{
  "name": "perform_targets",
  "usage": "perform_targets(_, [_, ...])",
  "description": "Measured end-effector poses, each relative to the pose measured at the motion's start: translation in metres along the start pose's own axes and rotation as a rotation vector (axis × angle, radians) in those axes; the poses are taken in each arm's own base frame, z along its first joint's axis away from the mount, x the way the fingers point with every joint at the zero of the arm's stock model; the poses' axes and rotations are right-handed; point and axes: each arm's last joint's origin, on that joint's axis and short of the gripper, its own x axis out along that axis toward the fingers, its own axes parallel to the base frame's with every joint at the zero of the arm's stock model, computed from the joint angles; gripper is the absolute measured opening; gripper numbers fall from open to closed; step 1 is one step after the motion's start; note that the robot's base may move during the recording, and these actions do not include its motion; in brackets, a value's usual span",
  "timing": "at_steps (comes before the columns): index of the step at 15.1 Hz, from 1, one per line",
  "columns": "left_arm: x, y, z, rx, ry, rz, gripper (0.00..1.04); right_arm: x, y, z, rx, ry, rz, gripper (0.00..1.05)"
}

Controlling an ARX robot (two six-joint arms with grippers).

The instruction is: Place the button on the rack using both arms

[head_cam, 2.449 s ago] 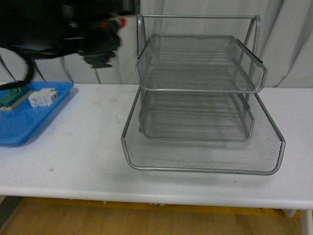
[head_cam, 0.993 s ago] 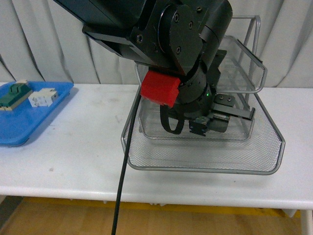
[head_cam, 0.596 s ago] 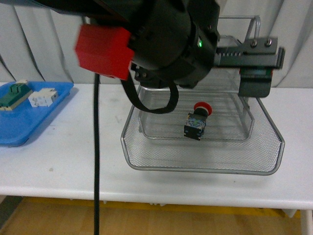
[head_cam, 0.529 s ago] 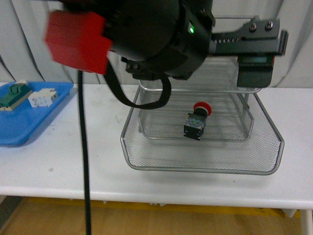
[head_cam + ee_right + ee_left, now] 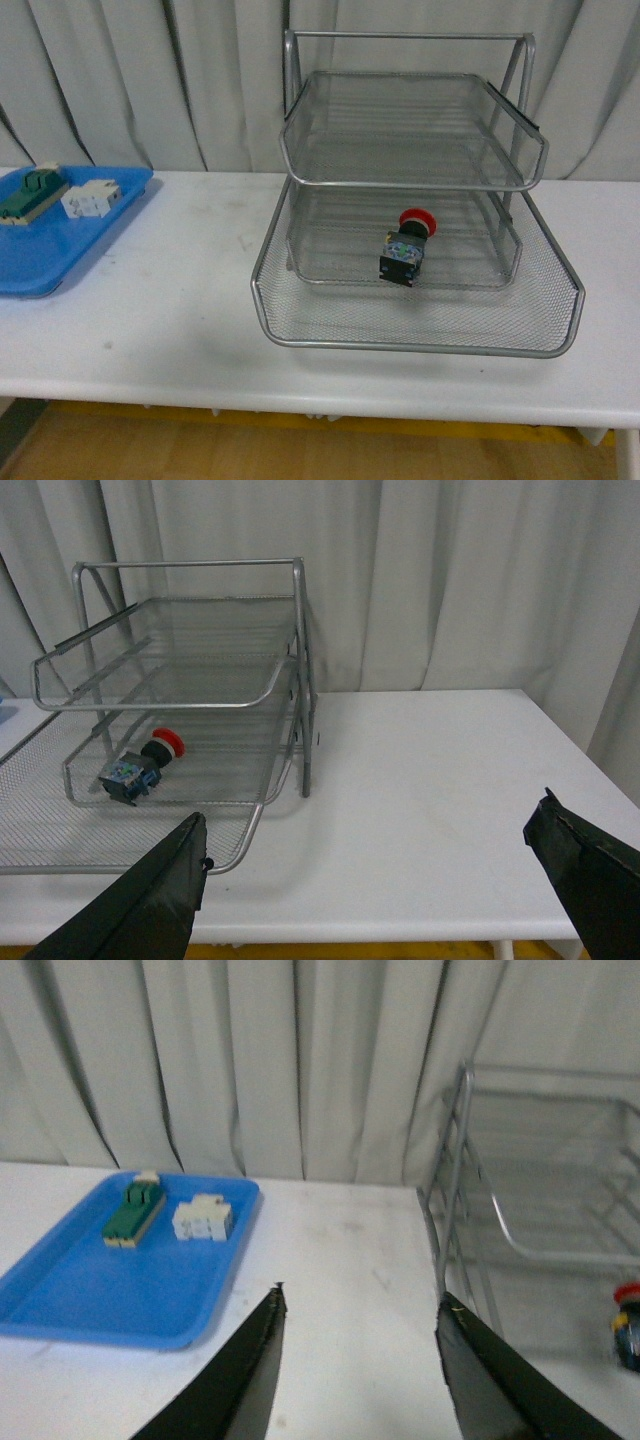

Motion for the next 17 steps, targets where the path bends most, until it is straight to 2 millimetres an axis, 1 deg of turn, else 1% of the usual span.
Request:
perform_targets(1, [-0.015, 0.013, -0.016, 0.020, 0.030, -0.024, 0.39, 0.000, 0.000, 0.000, 0.000, 0.000, 0.001, 0.98])
perform_targets(2, [-0.027, 0.026, -0.024, 0.019, 0.025, -0.039, 0.26, 0.000, 0.000, 0.000, 0.000, 0.000, 0.001, 0.98])
perform_targets(3, [-0.034, 0.037, -0.024, 0.006, -0.014, -0.028, 0.15, 0.000, 0.000, 0.000, 0.000, 0.000, 0.000, 0.98])
perform_targets(4, [-0.040, 0.044, -0.022, -0.004, -0.064, -0.009, 0.02, 0.000, 0.000, 0.000, 0.000, 0.000, 0.000, 0.98])
perform_targets(5, [-0.043, 0.045, -0.025, -0.003, -0.072, -0.028, 0.02, 0.000, 0.000, 0.000, 0.000, 0.000, 0.001, 0.98])
perform_targets(6, [-0.044, 0.050, -0.035, 0.003, -0.042, -0.054, 0.02, 0.000, 0.000, 0.000, 0.000, 0.000, 0.000, 0.98])
perform_targets(7, [-0.045, 0.058, -0.043, 0.002, -0.028, -0.012, 0.02, 0.000, 0.000, 0.000, 0.000, 0.000, 0.000, 0.98])
perform_targets(9, [-0.049, 0.056, -0.044, 0.003, -0.056, -0.040, 0.02, 0.000, 0.000, 0.000, 0.000, 0.000, 0.000, 0.98])
perform_targets(12, [-0.053, 0.057, -0.054, 0.003, -0.039, -0.034, 0.02, 0.000, 0.000, 0.000, 0.000, 0.000, 0.000, 0.98])
perform_targets(15, [-0.057, 0.057, -0.056, 0.003, -0.052, -0.034, 0.02, 0.000, 0.000, 0.000, 0.000, 0.000, 0.000, 0.98])
perform_targets(16, [-0.057, 0.057, -0.060, 0.002, -0.070, -0.034, 0.02, 0.000, 0.000, 0.000, 0.000, 0.000, 0.000, 0.98])
perform_targets(17, [-0.059, 0.057, -0.065, 0.003, -0.046, -0.033, 0.02, 0.000, 0.000, 0.000, 0.000, 0.000, 0.000, 0.98])
